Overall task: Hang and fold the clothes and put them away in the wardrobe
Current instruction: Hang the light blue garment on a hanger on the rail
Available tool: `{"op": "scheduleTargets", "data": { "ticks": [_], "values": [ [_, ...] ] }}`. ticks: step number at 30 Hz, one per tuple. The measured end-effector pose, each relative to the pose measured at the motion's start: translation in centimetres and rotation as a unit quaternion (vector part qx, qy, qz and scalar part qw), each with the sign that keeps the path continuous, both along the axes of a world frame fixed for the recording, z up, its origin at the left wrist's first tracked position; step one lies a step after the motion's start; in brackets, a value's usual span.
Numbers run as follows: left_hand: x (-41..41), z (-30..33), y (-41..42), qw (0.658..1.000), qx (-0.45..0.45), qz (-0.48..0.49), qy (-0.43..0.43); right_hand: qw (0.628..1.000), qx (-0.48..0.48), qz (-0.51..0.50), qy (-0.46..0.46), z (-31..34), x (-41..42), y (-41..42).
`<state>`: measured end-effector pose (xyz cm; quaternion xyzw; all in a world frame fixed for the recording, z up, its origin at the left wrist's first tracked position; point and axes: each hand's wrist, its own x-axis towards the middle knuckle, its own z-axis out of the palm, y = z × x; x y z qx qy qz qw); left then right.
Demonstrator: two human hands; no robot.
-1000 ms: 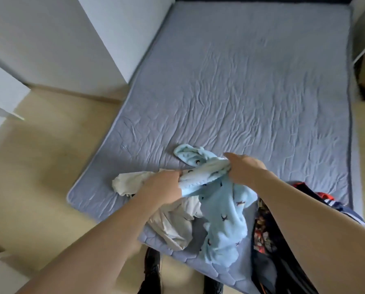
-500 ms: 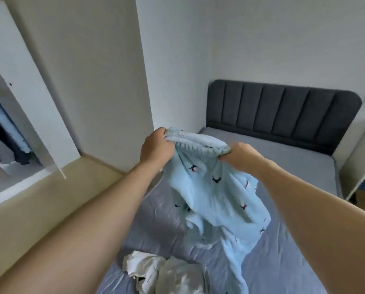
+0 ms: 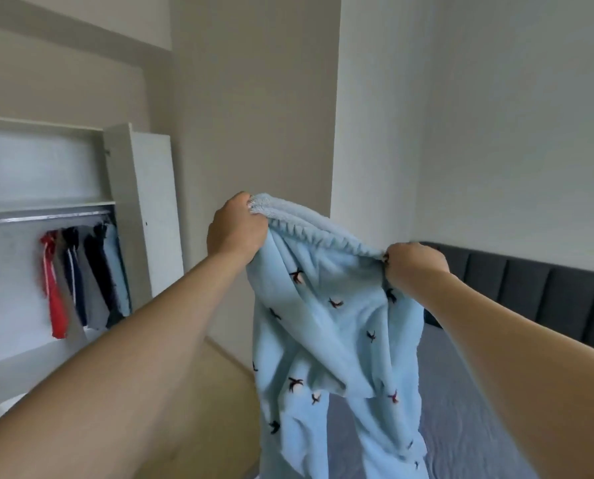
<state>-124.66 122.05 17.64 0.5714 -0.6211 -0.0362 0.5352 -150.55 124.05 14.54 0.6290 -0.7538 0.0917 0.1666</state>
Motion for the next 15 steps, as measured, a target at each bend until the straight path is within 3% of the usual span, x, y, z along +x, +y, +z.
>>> {"op": "scheduleTargets", "data": {
  "ticks": [4,6,8,12,15],
  "values": [
    [9.9,1.7,-2.9,0.998,-0.018,0.048,-0.03,0.986,-0.047,0.097,0.128,2.4,8.4,-4.6],
    [14.4,1.7,-4.5,0.995,-0.013,0.082,-0.064,0.975,-0.049,0.087,0.199,3.0,12.2,-6.8],
    [18.4,1.3,-5.6,0.987,-0.001,0.106,-0.12,0.978,-0.049,0.051,0.196,3.5,15.9,-8.6],
    [25.5,1.3,-7.9,0.971,0.023,0.128,-0.202,0.996,-0.082,0.02,-0.021,4.4,24.7,-12.8],
    [29.6,1.2,-10.5,0.954,0.058,0.122,-0.266,0.963,-0.096,0.012,-0.25,5.2,31.2,-16.4]
  ]
}}
